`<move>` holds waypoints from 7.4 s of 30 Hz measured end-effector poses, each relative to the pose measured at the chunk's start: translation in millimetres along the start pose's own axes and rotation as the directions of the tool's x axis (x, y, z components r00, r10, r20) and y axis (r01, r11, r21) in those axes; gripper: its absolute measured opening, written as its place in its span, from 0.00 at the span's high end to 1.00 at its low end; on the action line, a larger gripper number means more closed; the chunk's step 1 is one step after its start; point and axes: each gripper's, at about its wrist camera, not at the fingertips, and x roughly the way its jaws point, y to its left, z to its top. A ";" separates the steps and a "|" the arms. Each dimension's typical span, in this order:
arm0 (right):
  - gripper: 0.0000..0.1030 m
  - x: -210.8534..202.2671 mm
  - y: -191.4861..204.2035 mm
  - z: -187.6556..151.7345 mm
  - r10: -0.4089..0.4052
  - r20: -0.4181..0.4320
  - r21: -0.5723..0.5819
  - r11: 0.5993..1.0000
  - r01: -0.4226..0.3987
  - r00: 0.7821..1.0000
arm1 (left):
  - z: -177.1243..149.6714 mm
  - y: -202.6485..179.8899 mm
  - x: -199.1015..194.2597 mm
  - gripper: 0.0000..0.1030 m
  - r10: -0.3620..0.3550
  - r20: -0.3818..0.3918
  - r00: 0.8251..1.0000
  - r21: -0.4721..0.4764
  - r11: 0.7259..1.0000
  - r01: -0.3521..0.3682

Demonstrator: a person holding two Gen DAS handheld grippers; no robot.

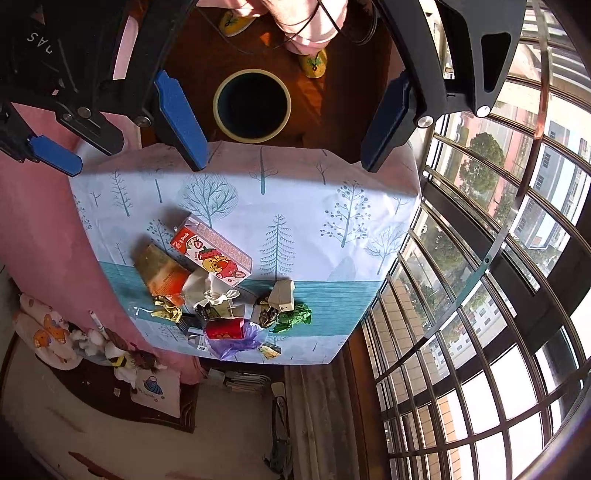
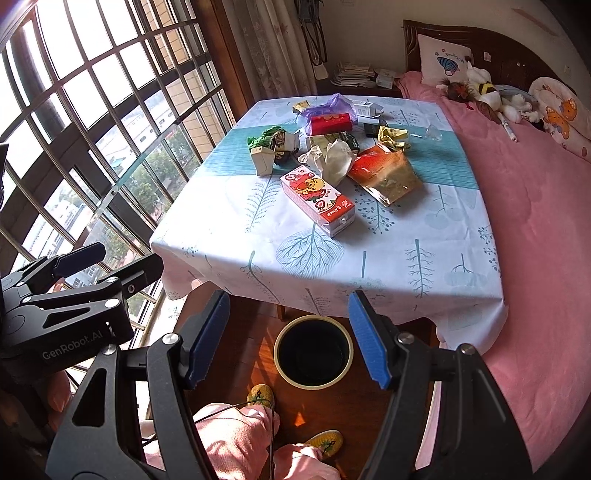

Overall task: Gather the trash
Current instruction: 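Grasp the B.Duck carton with the right tool while the left tool grasps the beige block, then carry the carton and beige block down over the trash bin with both tools, then open both tools to drop the carton and block into the bin, then raise both tools back toward the table trash, then grasp the gold-and-black wrapper with the right tool while the left tool grasps green paper, then carry the wrapper and green paper down over the trash bin with both tools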

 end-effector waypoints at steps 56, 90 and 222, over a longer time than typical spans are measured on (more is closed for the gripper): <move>0.53 291.7 -37.1 105.5 -0.013 -0.206 0.368 0.925 0.090 0.978 | 194.7 -3.8 278.9 0.73 -0.268 -0.357 0.895 0.483 0.767 0.423; 0.52 327.6 -128.7 -255.3 0.118 -0.467 0.541 0.822 0.178 0.876 | -209.8 -85.6 312.9 0.73 -0.177 -0.423 0.889 0.369 0.862 0.347; 0.66 193.0 41.5 193.8 -0.146 0.034 0.296 0.947 0.129 0.989 | 244.7 45.8 234.9 0.65 -0.244 -0.390 0.888 0.439 0.798 0.412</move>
